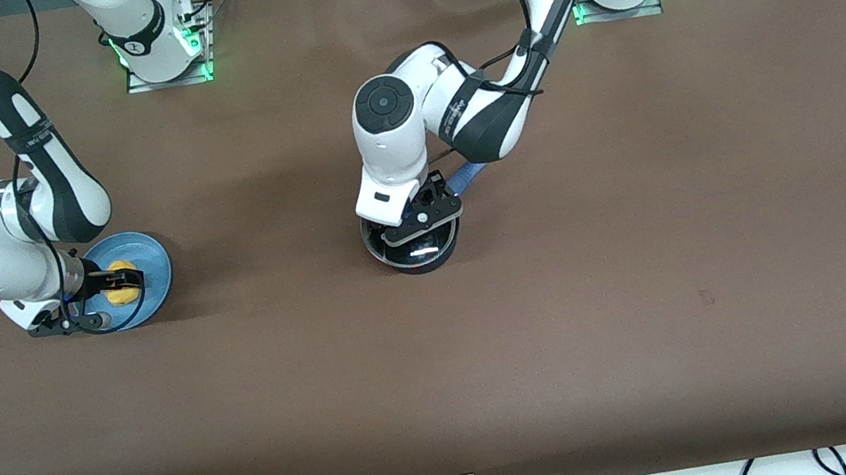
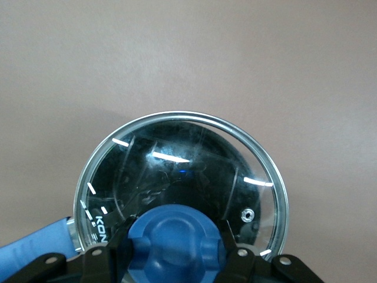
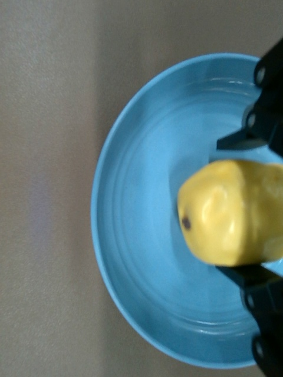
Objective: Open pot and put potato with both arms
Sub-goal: 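Grasp the lid knob with the left gripper while the right gripper grasps the potato, then lift the lid off with the left gripper while the right gripper lifts the potato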
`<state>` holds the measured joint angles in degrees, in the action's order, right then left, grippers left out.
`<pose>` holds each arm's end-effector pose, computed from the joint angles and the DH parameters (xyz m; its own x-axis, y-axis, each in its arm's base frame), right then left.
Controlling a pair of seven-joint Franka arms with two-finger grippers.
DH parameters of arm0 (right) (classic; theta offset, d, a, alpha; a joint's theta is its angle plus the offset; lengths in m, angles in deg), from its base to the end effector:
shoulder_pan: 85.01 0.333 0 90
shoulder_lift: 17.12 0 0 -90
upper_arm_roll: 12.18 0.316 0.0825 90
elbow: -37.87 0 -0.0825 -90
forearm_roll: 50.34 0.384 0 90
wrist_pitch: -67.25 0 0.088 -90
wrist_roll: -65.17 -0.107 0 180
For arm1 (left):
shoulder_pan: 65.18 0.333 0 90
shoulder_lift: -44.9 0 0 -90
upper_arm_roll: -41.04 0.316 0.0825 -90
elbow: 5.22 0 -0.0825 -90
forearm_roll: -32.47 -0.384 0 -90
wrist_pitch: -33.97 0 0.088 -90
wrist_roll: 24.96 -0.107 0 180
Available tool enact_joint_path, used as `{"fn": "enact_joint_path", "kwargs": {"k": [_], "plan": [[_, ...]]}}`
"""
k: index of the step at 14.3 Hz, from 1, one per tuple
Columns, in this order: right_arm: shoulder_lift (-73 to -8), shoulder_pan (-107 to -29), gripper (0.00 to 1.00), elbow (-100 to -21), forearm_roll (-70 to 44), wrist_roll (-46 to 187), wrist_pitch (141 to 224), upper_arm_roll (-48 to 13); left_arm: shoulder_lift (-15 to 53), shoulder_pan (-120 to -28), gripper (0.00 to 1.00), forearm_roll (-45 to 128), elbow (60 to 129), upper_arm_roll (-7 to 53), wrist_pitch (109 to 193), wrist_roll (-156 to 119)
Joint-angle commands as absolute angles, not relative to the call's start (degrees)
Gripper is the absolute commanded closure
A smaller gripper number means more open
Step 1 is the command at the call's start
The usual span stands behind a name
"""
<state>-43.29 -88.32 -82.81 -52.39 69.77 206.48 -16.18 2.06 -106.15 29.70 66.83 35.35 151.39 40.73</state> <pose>0.5610 -0.0725 0.1867 0.9905 -0.0161 -0.1363 -0.0108 -0.9992 0.0395 0.5310 -0.5312 0.3206 0.9432 0.3323 -0.0019 0.3320 -0.9418 0.0530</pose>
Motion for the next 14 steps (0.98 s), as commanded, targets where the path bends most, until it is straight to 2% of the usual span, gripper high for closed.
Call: {"fn": "enact_joint_path", "kwargs": {"k": [1, 4, 7, 9, 12, 14], "plan": [[-42.25, -88.79, 0.65, -83.33, -53.24, 69.48, 207.00, -15.95, 7.27, -101.50, 0.61, 30.26, 68.69, 33.57, 147.79, 34.40], [-39.36, -88.62, 0.67, -81.76, -53.07, 69.30, 203.60, -15.61, 12.28, -93.25, 0.61, 32.47, 75.00, 33.74, 147.87, 17.56], [-37.86, -88.35, 0.67, -74.83, -52.63, 66.24, 189.30, -14.47, 14.57, -85.25, 0.61, 32.47, 79.93, 34.88, 148.40, -0.64], [-37.77, -88.35, 0.67, -67.63, -52.27, 60.19, 177.87, -11.40, 15.28, -79.01, 0.60, 32.56, 82.66, 35.50, 149.27, -13.73], [-37.77, -88.35, 0.67, -60.41, -49.48, 49.74, 167.65, -5.60, 15.11, -72.40, 0.59, 35.80, 89.41, 37.07, 155.93, -27.30], [-37.86, -88.18, 0.67, -57.33, -44.04, 41.31, 164.99, -2.52, 15.02, -72.04, 0.59, 36.78, 95.56, 39.10, 163.22, -31.53]]}}
